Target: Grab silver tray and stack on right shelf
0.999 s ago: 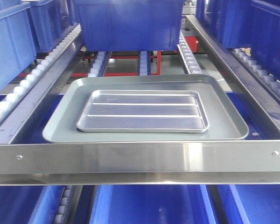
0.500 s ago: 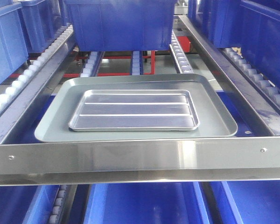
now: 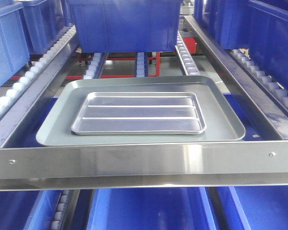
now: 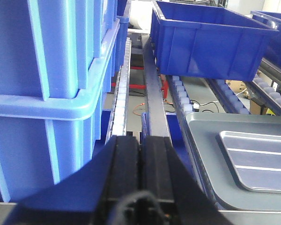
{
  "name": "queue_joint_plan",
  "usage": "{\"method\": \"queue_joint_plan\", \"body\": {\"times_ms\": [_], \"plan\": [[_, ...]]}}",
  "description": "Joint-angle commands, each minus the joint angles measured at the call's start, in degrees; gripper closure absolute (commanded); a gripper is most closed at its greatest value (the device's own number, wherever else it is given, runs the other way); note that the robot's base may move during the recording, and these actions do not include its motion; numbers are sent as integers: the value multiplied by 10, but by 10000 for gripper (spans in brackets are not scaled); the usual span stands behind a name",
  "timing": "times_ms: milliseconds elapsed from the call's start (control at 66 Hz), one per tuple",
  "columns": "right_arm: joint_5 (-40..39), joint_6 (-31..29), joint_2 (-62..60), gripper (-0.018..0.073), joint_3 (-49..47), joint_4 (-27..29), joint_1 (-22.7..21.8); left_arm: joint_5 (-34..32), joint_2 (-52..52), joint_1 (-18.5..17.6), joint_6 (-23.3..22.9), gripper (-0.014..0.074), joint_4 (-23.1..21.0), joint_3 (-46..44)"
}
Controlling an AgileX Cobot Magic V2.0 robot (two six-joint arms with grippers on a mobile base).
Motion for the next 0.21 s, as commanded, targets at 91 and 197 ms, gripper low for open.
{"method": "queue_joint_plan", "body": {"times_ms": [91, 197], "plan": [[-47, -5, -12, 503, -11, -3, -3, -53, -8, 0, 2, 697, -4, 11], [-47, -5, -12, 503, -11, -3, -3, -53, -8, 0, 2, 697, -4, 11]]}}
